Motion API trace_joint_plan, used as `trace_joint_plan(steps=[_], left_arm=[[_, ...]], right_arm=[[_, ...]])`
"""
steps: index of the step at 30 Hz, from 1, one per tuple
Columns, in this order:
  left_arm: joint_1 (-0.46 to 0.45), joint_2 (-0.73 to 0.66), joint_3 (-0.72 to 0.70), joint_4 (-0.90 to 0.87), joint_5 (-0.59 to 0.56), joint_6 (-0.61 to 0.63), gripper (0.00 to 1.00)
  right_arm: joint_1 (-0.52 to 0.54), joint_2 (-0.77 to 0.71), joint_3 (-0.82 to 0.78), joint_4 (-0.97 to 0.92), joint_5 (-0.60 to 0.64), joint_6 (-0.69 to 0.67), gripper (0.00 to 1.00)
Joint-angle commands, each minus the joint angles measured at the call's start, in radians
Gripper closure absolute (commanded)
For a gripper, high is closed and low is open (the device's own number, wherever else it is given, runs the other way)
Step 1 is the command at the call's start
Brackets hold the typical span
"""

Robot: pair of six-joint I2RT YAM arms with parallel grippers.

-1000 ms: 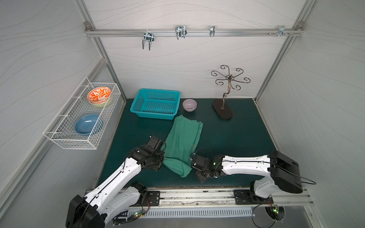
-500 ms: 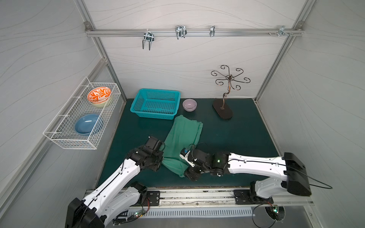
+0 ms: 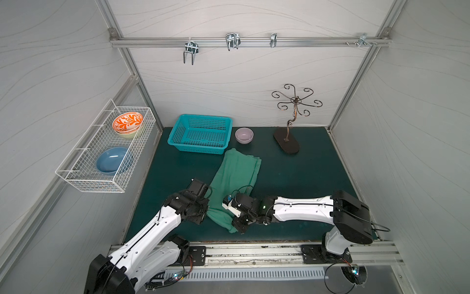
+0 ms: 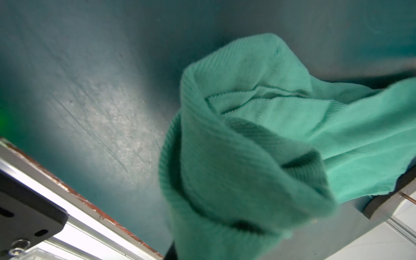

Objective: Roll up the long pants
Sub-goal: Roll the long pant at the center of the board.

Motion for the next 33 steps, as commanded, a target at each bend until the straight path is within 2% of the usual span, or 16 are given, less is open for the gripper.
trace_joint_plan(steps=[1, 6, 11, 13, 16, 19, 21, 25, 33], left_arm=[[0.019, 0.021, -0.006, -0.005, -0.046, 0.031, 0.99], [0.043, 0.099, -0.011, 0.044, -0.049, 0.116, 0.99], [0.062, 0.232, 0.012, 0.086, -0.026, 0.194, 1.00], [0.067, 0.267, 0.023, 0.085, -0.025, 0.215, 1.00], [0.076, 0.282, 0.021, 0.091, -0.024, 0.225, 1.00], [0.084, 0.286, 0.014, 0.098, -0.018, 0.227, 1.00], [0.087, 0.290, 0.011, 0.100, -0.014, 0.227, 1.00], [0.097, 0.292, 0.006, 0.102, -0.006, 0.231, 1.00], [0.111, 0.291, 0.010, 0.097, 0.004, 0.236, 0.98]], right_arm=[[-0.043, 0.040, -0.010, 0.037, -0.136, 0.039, 1.00], [-0.121, 0.114, 0.025, -0.035, -0.145, 0.081, 1.00], [-0.131, 0.137, 0.057, -0.094, -0.116, 0.072, 0.99], [-0.117, 0.066, 0.031, -0.057, -0.050, 0.058, 0.78], [-0.038, -0.090, -0.020, 0.040, 0.166, -0.053, 0.51], [0.058, -0.143, -0.055, 0.143, 0.309, -0.242, 0.41], [0.102, -0.118, -0.057, 0.183, 0.351, -0.334, 0.39], [0.145, -0.005, -0.019, 0.199, 0.348, -0.419, 0.37], [0.147, 0.150, -0.003, 0.212, 0.401, -0.409, 0.37]])
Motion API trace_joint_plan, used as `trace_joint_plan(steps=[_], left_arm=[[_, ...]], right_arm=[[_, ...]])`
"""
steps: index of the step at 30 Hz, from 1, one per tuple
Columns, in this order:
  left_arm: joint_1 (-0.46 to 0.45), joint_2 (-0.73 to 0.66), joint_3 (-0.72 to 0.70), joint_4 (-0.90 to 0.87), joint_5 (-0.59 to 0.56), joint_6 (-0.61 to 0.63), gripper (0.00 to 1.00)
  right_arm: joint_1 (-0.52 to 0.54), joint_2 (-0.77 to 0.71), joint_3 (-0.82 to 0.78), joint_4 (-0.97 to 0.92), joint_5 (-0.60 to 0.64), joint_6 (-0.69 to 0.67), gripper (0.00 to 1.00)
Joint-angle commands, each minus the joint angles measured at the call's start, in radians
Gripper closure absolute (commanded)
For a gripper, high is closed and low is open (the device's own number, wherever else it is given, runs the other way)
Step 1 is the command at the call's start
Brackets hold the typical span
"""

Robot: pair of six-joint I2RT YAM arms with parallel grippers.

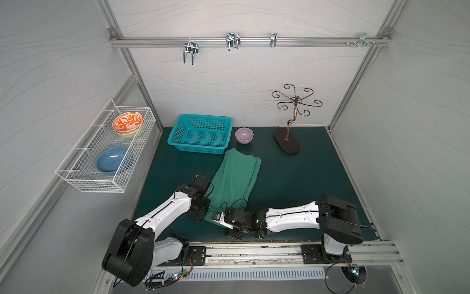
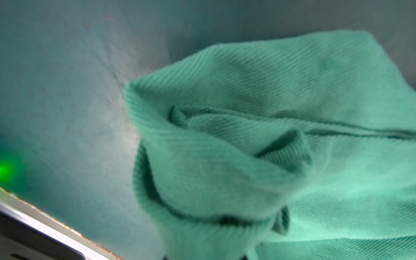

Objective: Roll up the long pants
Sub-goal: Roll the long pant at the center of the board.

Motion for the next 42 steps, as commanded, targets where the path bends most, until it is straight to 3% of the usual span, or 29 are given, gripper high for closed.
trace_joint_plan(steps=[1, 4, 5, 7, 10, 12, 14, 19, 26, 33, 42], left_arm=[[0.015, 0.009, 0.022, 0.002, -0.035, 0.016, 0.95], [0.019, 0.004, 0.037, -0.013, -0.041, 0.026, 0.82], [0.024, -0.003, 0.048, -0.025, -0.047, 0.032, 0.77], [0.029, -0.029, 0.087, -0.082, -0.083, 0.041, 0.69], [0.029, -0.098, 0.161, -0.149, -0.172, 0.078, 0.43], [0.029, -0.126, 0.203, -0.185, -0.203, 0.117, 0.28], [0.029, -0.147, 0.225, -0.203, -0.190, 0.157, 0.20], [0.021, -0.234, 0.190, -0.242, -0.102, 0.158, 0.15], [-0.135, -0.318, 0.089, -0.163, -0.041, 0.068, 0.14], [-0.135, -0.236, -0.008, -0.016, 0.043, 0.001, 0.15], [-0.120, -0.085, -0.028, 0.144, 0.041, 0.008, 0.19]], right_arm=[[-0.004, 0.039, 0.006, 0.013, 0.059, -0.008, 0.37], [-0.012, 0.057, -0.011, 0.007, 0.062, 0.013, 0.43], [-0.018, 0.056, -0.012, -0.003, 0.048, 0.021, 0.50], [-0.030, 0.040, -0.012, -0.025, 0.003, 0.040, 0.73], [-0.075, 0.012, 0.001, -0.080, -0.146, 0.102, 0.95], [-0.115, 0.004, 0.012, -0.115, -0.290, 0.152, 0.99], [-0.162, 0.003, 0.020, -0.138, -0.438, 0.203, 1.00], [-0.271, 0.013, 0.019, -0.131, -0.731, 0.299, 1.00], [-0.393, 0.049, 0.017, -0.089, -0.966, 0.423, 1.00], [-0.451, 0.050, -0.013, -0.058, -1.017, 0.494, 1.00], [-0.471, 0.056, -0.048, -0.064, -1.002, 0.495, 1.00]])
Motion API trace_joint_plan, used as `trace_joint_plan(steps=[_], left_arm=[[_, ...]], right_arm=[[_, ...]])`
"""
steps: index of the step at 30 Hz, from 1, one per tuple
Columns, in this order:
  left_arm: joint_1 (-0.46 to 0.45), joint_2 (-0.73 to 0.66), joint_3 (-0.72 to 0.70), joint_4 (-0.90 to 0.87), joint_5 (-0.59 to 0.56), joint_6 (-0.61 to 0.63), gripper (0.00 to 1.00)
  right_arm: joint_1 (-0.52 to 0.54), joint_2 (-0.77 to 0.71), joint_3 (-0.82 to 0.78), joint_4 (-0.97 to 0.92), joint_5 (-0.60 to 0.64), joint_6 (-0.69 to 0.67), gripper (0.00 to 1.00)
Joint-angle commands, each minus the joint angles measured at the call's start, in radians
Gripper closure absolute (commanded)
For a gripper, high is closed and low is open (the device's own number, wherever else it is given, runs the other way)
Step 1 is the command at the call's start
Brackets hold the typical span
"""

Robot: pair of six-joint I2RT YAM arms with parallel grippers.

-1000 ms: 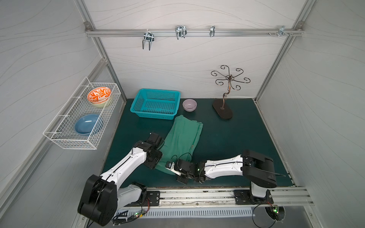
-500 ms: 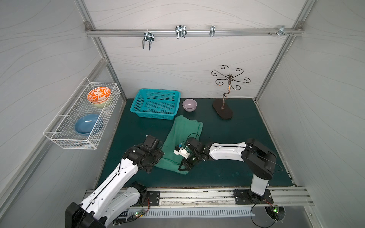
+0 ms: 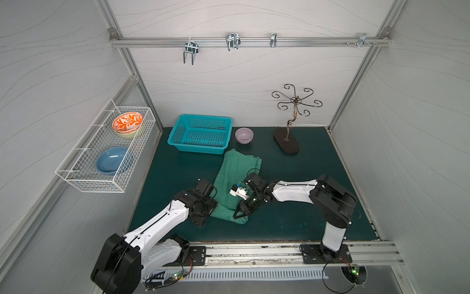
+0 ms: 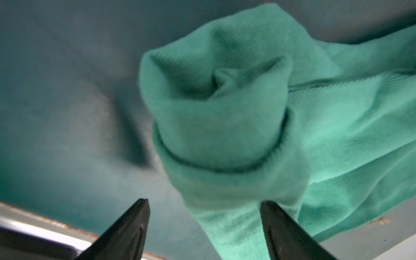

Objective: Roll up the long pants
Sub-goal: Roll the long pant at the center of the board.

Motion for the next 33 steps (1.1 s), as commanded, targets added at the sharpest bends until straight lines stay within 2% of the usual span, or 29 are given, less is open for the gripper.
trace_joint_plan(steps=[1, 5, 7, 9, 11, 13, 14, 17, 20, 23, 33], left_arm=[[0.016, 0.043, 0.002, 0.097, 0.009, -0.004, 0.20], [0.039, 0.105, -0.013, 0.128, 0.021, 0.003, 0.25], [0.047, 0.131, -0.022, 0.140, 0.030, 0.006, 0.28], [0.049, 0.150, -0.024, 0.141, 0.037, 0.015, 0.31], [0.050, 0.159, -0.026, 0.136, 0.040, 0.023, 0.33], [0.051, 0.159, -0.032, 0.134, 0.041, 0.024, 0.33], [0.052, 0.158, -0.034, 0.133, 0.041, 0.024, 0.33], [0.054, 0.160, -0.035, 0.130, 0.041, 0.029, 0.33], [0.057, 0.163, -0.032, 0.126, 0.042, 0.035, 0.33], [0.058, 0.162, -0.033, 0.126, 0.042, 0.034, 0.33], [0.058, 0.165, -0.032, 0.122, 0.042, 0.028, 0.33]], right_arm=[[-0.013, 0.019, -0.030, -0.023, -0.027, 0.018, 1.00], [-0.022, 0.000, -0.045, -0.040, 0.012, 0.015, 0.98], [-0.021, -0.031, -0.052, -0.057, 0.062, 0.006, 0.86], [-0.018, -0.099, -0.058, -0.088, 0.171, -0.014, 0.63], [0.002, -0.209, -0.073, -0.120, 0.377, -0.057, 0.48], [0.025, -0.295, -0.088, -0.137, 0.564, -0.102, 0.39], [0.038, -0.337, -0.095, -0.142, 0.671, -0.139, 0.38], [0.136, -0.397, -0.110, -0.113, 0.852, -0.315, 0.36], [0.272, -0.415, -0.144, -0.024, 0.958, -0.525, 0.34], [0.336, -0.374, -0.147, 0.019, 0.984, -0.641, 0.33], [0.386, -0.173, -0.128, 0.065, 1.018, -0.689, 0.33]])
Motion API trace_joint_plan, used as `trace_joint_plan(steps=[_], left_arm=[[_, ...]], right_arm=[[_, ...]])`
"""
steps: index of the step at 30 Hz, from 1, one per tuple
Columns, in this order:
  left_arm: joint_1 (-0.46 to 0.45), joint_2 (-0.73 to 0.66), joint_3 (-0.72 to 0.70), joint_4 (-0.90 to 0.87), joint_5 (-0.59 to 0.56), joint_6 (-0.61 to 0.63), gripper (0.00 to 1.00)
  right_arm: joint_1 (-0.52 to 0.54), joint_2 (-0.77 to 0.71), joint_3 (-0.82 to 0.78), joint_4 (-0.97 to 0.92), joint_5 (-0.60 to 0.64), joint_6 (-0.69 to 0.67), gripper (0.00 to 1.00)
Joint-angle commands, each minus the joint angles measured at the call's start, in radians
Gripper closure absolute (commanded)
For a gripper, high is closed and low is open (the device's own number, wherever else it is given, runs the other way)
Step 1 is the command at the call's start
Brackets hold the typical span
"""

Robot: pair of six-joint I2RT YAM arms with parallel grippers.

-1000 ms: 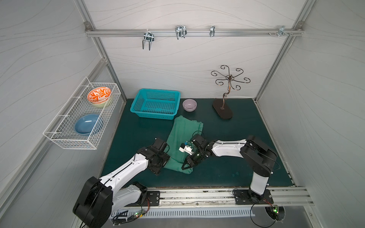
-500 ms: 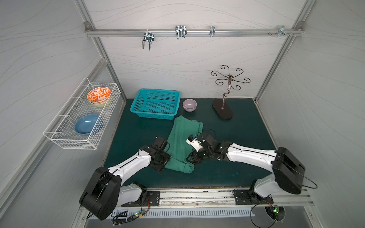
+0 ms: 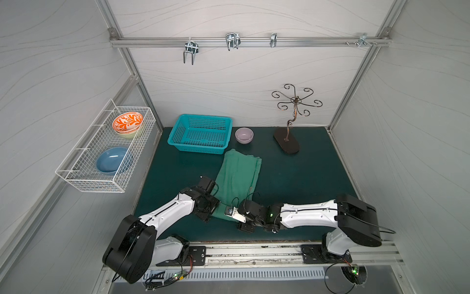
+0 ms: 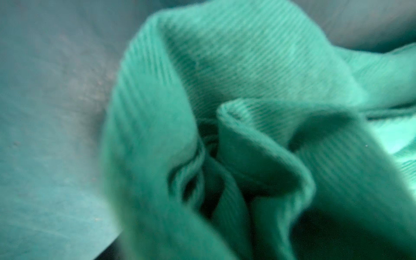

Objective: Roll up the long pants
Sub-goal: Roll the long pant at the center of the board.

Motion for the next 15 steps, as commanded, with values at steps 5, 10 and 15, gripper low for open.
trace_joint_plan(steps=[5, 10, 15], left_arm=[[0.009, -0.009, 0.016, -0.059, -0.058, 0.016, 0.29], [0.015, -0.105, 0.082, -0.143, -0.122, 0.043, 0.17], [0.015, -0.209, 0.115, -0.235, -0.139, 0.036, 0.10]], right_arm=[[-0.008, 0.045, -0.005, 0.007, 0.015, 0.003, 0.66], [-0.124, -0.012, -0.044, -0.005, -0.357, 0.199, 0.97], [-0.230, -0.002, -0.077, 0.039, -0.661, 0.372, 1.00]])
